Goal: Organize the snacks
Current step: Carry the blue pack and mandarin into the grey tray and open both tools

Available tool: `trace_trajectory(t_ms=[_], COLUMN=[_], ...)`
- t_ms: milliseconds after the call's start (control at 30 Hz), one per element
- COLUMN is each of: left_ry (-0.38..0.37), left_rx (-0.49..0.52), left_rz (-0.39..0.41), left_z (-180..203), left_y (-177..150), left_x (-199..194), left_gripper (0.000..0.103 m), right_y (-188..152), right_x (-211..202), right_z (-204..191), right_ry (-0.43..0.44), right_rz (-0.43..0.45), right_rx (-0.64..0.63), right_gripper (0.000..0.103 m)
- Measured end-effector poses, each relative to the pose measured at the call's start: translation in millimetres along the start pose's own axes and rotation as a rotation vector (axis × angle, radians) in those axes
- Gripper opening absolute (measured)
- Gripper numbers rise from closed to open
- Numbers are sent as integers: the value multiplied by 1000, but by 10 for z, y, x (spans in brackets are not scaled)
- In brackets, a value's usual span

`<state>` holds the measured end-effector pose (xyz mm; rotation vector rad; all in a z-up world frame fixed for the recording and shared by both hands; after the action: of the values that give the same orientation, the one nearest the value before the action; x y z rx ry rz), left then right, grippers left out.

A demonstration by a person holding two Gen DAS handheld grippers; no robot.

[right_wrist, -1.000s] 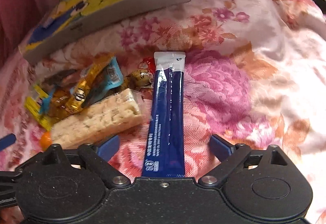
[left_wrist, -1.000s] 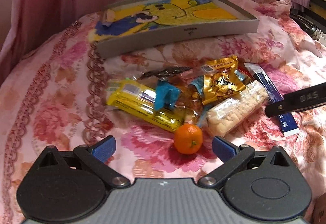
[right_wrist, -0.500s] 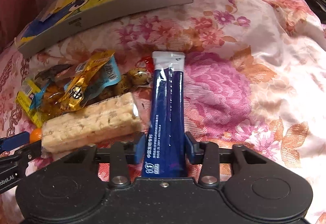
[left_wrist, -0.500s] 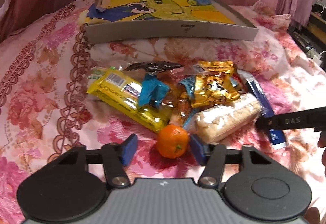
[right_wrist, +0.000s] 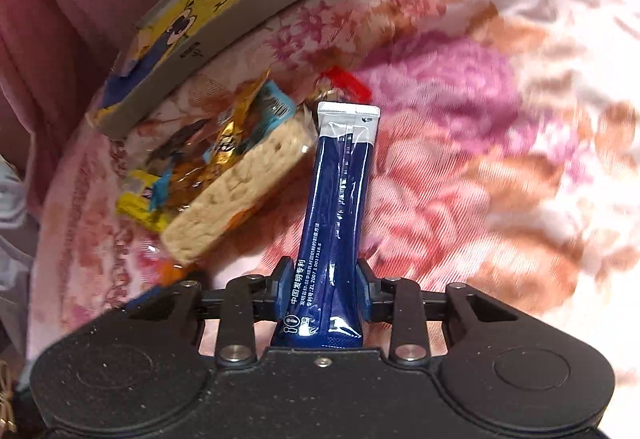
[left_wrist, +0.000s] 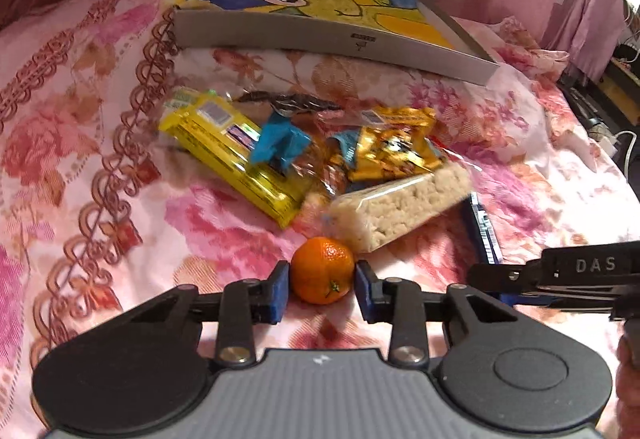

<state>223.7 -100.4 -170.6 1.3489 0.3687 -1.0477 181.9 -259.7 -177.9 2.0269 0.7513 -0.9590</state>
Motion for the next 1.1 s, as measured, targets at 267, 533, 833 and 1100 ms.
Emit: trace_trajectory(t_ms=[267, 533, 833, 1100], left_ry=[-34, -48, -23, 39], left_rx=[-21, -25, -83, -116], left_rz=[-16, 55, 181, 303], left_z=[168, 303, 184, 179], left_y=[-89, -69, 66, 335], left_x=[-170, -470, -908, -1372], left_gripper=[37, 37, 37, 37], right_y=[-149, -410, -414, -334], right_x=[-182, -517, -902, -1288], right_z=[42, -117, -460, -678], right_ry=[179, 338, 366, 374], right_rz=[-26, 32, 122, 196], right_rx=[256, 258, 69, -72], right_gripper=[33, 32, 32, 32])
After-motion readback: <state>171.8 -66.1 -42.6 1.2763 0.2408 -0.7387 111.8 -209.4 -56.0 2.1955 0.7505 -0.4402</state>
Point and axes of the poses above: each gripper's, at about its wrist camera, not at the fingertips, and x roughly the way its jaws point, z to its right, y to its top, the point moved 10 cm from there along x, roughly the way its jaws point, and after that the axes turned 2 degrees about x, right-handed, at the moved point
